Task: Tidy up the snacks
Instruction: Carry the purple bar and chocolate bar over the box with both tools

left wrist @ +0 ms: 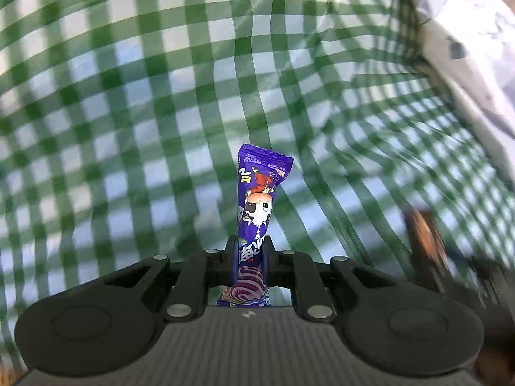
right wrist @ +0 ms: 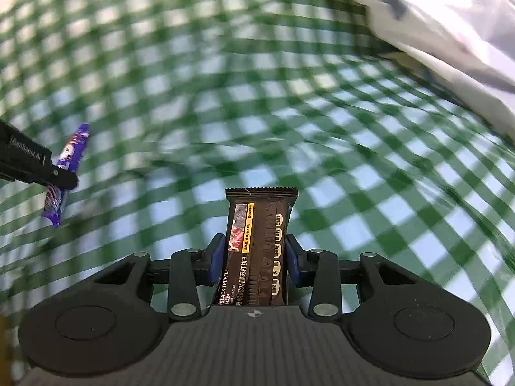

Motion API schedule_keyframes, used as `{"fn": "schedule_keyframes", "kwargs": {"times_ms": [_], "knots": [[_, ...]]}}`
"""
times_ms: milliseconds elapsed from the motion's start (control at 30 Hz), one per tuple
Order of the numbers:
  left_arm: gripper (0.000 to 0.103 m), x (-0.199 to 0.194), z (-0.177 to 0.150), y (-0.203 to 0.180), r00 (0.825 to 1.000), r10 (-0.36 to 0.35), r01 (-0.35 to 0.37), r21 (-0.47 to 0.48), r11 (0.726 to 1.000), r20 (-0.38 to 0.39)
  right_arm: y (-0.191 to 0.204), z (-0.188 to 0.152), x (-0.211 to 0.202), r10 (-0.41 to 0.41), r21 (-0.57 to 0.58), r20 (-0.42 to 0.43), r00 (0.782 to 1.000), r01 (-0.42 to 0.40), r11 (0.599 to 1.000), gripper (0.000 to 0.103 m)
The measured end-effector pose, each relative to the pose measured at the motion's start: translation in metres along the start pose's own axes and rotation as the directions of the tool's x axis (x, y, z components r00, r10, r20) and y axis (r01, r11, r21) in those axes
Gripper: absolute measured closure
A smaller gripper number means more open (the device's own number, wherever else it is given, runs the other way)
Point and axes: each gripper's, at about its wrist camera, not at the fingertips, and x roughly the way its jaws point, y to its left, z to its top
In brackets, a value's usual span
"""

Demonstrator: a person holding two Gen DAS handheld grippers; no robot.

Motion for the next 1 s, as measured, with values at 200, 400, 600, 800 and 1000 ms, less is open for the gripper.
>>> {"fn": "schedule_keyframes", "kwargs": {"times_ms": [200, 400, 600, 800, 1000], "knots": [[0.088, -0.081, -0.062, 0.021, 0.999, -0.036, 0.036, -0.064, 0.997, 0.003, 0.026, 0.065, 0.082, 0.092, -0.063, -0.024, 0.995, -0.094, 0.994, 0.062], [0.088, -0.100, -0.071, 0.054, 0.999, 0.039, -0.035, -0.116, 0.993, 0.028, 0.024, 0.081, 0.162, -0.090, -0.093, -0.078, 0.993, 0.083, 0.992, 0.062], [0.088, -0.083, -0.069, 0.058, 0.999, 0.028, -0.024, -0.121, 0.992, 0.028, -0.038, 0.097, 0.179, -0.364, -0.074, 0.020, 0.931, 0.364, 0.928, 0.062], [0.088, -0.103, -0.076, 0.059, 0.998, 0.033, -0.025, -0.138, 0.990, 0.053, -0.069, 0.090, 0.129, -0.330, -0.013, 0.097, 0.939, 0.333, 0.943, 0.062], [0.088, -0.162, -0.101, 0.053, 0.991, 0.073, -0.057, -0.146, 0.988, 0.108, -0.025, 0.053, -0.012, -0.113, -0.001, 0.181, 0.977, 0.115, 0.993, 0.062]]}}
